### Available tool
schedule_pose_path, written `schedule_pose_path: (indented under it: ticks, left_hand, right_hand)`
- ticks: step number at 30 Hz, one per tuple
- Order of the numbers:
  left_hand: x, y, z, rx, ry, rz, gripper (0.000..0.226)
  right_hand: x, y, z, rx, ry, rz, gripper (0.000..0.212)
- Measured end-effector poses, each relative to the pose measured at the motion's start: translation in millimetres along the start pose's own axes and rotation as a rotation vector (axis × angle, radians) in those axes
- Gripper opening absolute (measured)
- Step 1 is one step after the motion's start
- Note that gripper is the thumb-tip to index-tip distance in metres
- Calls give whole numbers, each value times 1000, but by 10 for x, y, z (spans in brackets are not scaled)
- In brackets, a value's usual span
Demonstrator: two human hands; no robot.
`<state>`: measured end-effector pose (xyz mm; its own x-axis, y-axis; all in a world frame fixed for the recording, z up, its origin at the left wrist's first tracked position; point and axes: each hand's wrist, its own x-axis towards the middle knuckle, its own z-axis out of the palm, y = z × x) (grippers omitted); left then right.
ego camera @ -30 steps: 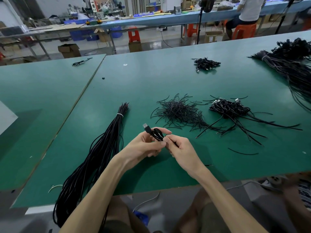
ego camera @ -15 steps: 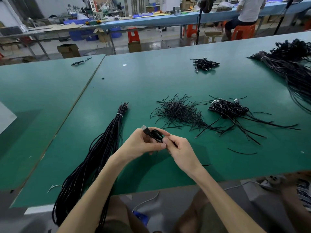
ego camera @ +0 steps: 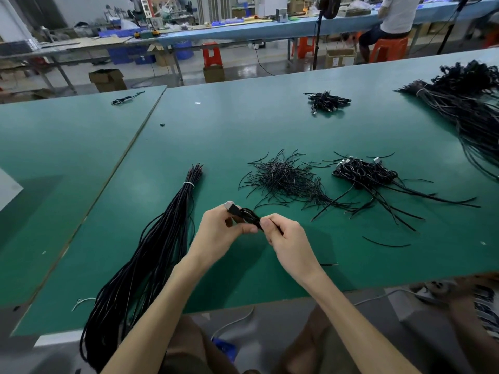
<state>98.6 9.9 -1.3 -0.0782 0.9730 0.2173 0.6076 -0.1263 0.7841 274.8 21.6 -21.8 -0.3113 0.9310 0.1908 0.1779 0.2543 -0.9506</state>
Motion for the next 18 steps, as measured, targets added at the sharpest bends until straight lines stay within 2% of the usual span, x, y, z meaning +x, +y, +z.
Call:
schedule_pose_path:
  ticks: [3, 8, 11, 15, 18]
  left_hand:
    - [-69, -24, 29, -75, 42, 23, 18]
    - [-119, -28, 114, -158, 105, -32, 8]
    - [-179, 30, 205, -53, 169, 40, 7]
    - [-257, 106, 271, 246, 227, 175, 8]
    - [-291, 136, 264, 333, 242, 148, 14]
  right_hand:
    - [-3, -4, 4, -6, -7, 3, 33]
    - [10, 7, -4, -9, 15, 8, 35]
    - [18, 12, -5, -9, 40, 25, 37]
    - [20, 11, -9, -39, 58, 14, 32]
    - [19, 12, -12, -55, 62, -5, 28]
